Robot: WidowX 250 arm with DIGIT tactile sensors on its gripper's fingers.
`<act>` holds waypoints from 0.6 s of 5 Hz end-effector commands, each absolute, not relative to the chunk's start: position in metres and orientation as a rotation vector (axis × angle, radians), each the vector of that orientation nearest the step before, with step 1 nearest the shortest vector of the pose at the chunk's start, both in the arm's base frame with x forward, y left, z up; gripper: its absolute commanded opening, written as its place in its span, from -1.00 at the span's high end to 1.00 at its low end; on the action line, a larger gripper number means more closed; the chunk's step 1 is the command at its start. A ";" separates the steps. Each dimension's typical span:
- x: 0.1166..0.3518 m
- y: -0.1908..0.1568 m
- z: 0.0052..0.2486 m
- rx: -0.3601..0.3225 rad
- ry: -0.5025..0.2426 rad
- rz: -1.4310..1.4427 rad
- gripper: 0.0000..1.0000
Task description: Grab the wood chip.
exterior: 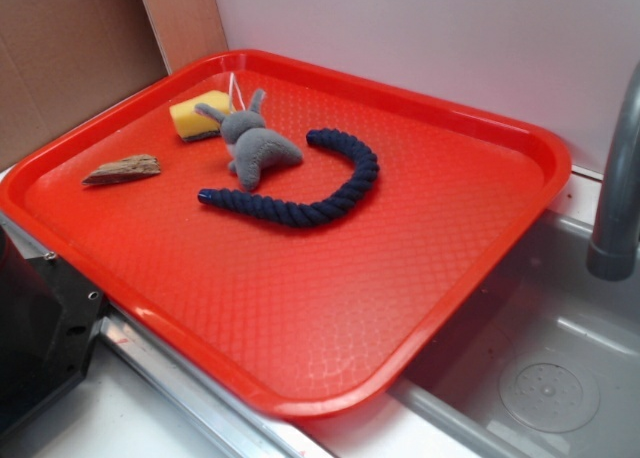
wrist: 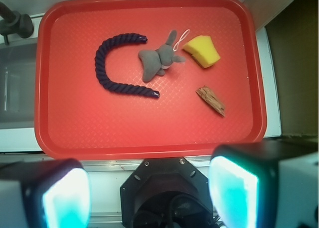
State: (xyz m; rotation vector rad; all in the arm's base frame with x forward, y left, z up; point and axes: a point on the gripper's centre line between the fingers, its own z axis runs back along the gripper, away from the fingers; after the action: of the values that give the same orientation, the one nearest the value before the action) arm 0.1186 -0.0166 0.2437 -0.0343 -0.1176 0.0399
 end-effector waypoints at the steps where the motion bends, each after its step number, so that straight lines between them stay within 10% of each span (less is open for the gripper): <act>1: 0.119 -0.017 0.244 -0.034 -0.118 0.040 -1.00; 3: 0.125 0.008 0.236 -0.007 -0.157 0.008 -1.00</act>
State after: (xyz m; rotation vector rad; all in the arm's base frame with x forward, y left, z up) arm 0.1230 0.0079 0.2309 -0.0008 -0.1447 0.0007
